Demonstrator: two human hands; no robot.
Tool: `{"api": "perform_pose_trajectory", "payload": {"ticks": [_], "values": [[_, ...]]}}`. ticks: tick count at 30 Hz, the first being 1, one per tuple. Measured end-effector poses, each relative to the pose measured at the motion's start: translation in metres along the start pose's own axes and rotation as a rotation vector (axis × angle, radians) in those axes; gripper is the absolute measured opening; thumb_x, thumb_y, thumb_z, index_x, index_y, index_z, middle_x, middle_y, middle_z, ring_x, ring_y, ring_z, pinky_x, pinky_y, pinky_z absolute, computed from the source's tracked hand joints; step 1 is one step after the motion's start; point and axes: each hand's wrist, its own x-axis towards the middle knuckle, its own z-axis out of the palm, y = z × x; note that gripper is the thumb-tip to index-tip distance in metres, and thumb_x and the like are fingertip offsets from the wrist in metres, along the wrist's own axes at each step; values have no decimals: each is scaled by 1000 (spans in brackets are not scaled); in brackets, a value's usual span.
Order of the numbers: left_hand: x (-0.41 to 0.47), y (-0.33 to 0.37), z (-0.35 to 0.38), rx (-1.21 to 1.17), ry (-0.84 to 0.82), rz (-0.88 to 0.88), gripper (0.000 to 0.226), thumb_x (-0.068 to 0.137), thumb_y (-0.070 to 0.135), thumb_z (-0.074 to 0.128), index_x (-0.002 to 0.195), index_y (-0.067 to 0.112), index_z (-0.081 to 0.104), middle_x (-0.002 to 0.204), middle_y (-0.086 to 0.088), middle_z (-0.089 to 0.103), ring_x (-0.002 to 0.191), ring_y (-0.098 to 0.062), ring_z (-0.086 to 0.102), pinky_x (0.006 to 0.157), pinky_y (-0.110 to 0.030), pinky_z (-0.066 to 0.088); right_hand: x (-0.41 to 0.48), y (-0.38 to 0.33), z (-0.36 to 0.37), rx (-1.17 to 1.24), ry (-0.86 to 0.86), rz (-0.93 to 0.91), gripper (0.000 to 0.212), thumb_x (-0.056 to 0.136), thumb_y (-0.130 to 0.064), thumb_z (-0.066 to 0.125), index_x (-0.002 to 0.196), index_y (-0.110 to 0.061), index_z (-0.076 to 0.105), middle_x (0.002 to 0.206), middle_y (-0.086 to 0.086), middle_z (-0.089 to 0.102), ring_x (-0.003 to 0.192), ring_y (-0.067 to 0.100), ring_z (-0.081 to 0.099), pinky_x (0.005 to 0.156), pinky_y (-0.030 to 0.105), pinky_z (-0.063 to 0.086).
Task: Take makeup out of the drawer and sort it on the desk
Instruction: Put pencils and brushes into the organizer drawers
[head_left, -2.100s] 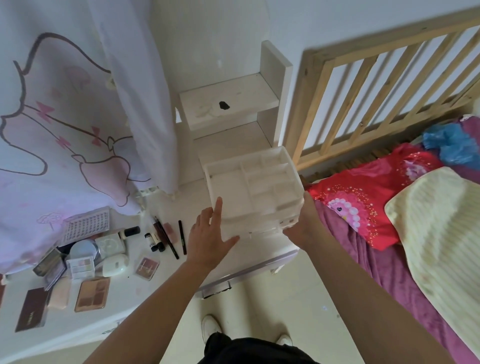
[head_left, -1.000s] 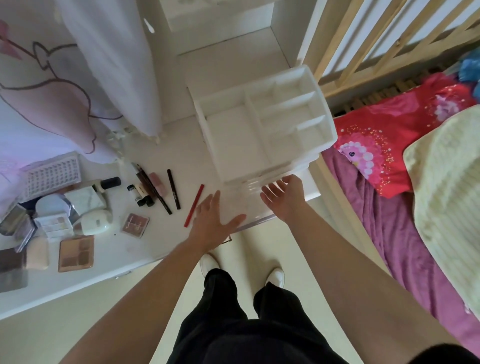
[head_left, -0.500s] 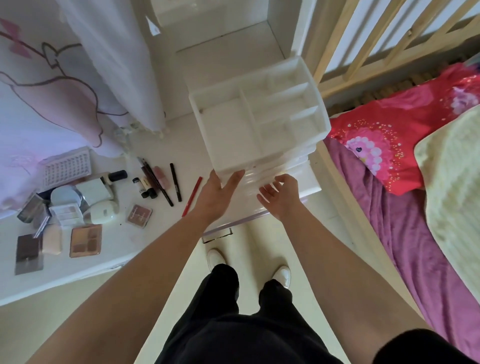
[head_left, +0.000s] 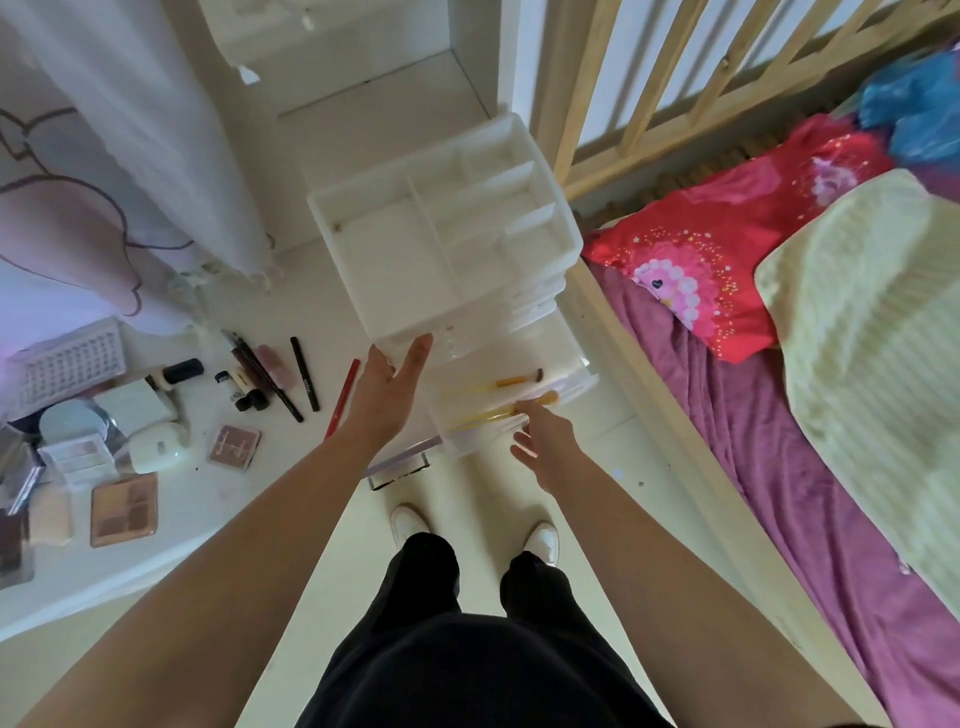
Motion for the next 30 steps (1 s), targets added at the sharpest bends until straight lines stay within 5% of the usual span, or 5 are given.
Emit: {"api": "perform_pose_trajectory", "payload": {"ticks": [4,7,9,15,30], "values": [[-8,-1,5,48,19,-18,62,98,52,47,141,9,38,122,7,50,110,-12,50,69,4,31,-5,-6,2,-343,293,-220,91,84,-31,70,152,-16,12,144,11,31,126,29,41,108,44,39],[-11,-14,8,83,-7,-135,98,84,80,39,150,7,30,134,-10,58,126,-26,53,108,-28,37,-12,-11,-1,-813,535,-702,73,83,-28,67,146,-16,31,143,9,31,131,29,32,109,41,28],[-8,-27,11,141,-19,-226,96,80,84,34,138,8,45,115,-13,67,114,-32,61,103,-44,46,-11,-21,-2,-1124,357,-957,54,86,-26,62,137,-18,46,134,7,43,124,28,40,104,39,30],[-9,-39,25,151,-90,-245,52,99,39,43,63,5,60,67,-7,68,75,-37,71,80,-39,58,11,-46,23,-1939,-217,-911,51,94,-31,56,143,-22,46,139,7,46,125,28,46,102,39,40],[11,-60,29,0,-77,-305,49,96,34,53,58,6,67,67,-12,73,72,-30,73,88,-43,58,52,-56,44,-2388,148,-1084,36,87,-9,62,121,-9,50,108,6,57,94,24,60,70,33,45]]}}
